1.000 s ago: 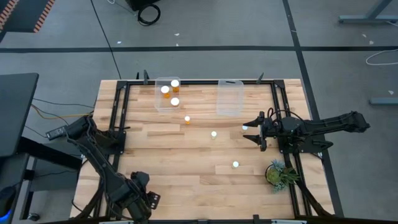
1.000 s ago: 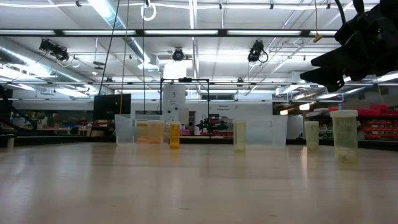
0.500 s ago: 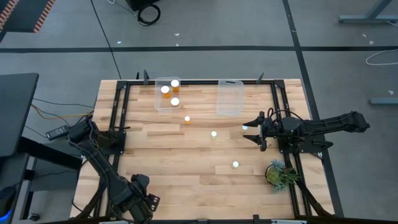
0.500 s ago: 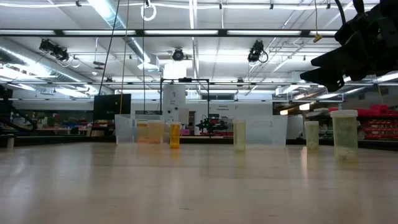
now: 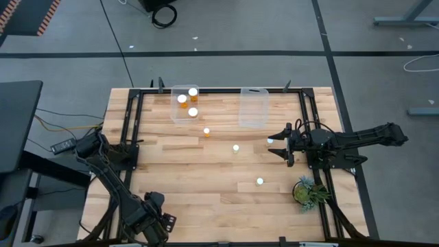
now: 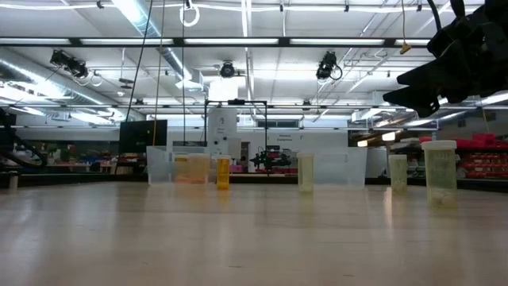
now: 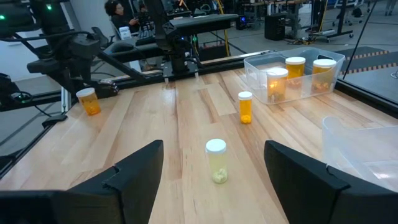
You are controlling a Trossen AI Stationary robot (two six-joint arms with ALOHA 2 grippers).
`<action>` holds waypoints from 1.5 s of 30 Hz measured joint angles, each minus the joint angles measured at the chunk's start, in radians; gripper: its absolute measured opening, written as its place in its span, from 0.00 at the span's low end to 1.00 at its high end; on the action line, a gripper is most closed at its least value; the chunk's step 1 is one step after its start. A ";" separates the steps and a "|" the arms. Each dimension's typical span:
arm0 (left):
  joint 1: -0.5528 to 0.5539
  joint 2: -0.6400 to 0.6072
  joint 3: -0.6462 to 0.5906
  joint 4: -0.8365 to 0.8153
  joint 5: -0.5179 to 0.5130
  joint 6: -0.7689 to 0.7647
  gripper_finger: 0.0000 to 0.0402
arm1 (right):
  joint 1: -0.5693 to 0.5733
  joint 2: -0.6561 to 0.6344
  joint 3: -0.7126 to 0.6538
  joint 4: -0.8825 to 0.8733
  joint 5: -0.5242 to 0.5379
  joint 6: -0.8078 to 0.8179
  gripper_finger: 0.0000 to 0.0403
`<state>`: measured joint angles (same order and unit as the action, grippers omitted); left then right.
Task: Pick and place medicine bottles into bin by pill shape (circle, oval)
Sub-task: Put the large orange pill bottle into the left transparent bin
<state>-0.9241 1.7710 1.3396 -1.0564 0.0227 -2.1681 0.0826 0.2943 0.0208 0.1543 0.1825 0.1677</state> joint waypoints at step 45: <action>0.001 0.040 -0.001 0.018 -0.008 0.007 0.75 | 0.000 0.000 0.000 0.000 0.000 0.000 0.71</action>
<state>-0.9234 1.8113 1.3388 -1.0386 0.0151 -2.1614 0.0827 0.2947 0.0207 0.1543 0.1824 0.1677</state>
